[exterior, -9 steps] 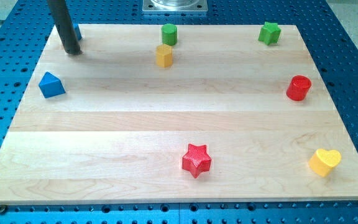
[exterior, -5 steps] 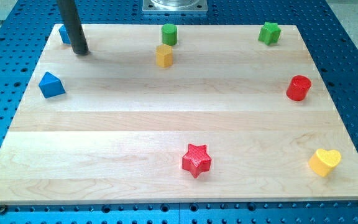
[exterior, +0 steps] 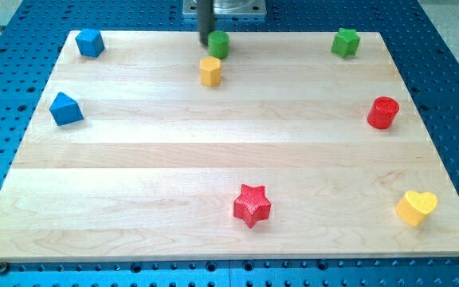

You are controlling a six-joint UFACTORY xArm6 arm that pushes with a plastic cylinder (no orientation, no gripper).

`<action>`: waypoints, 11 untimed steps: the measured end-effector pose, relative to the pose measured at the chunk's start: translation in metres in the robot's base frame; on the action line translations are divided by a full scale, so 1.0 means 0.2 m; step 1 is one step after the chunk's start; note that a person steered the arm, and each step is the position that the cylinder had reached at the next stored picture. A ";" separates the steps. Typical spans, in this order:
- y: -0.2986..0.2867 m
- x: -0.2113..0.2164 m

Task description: Push the green blocks to the bottom side of the yellow hexagon

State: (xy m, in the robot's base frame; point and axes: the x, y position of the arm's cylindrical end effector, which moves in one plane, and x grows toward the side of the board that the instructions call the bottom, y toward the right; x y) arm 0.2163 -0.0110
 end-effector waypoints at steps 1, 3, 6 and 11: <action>-0.01 0.45; 0.28 0.31; 0.72 0.59; 0.93 0.20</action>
State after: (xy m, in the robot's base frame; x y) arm 0.2570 0.1746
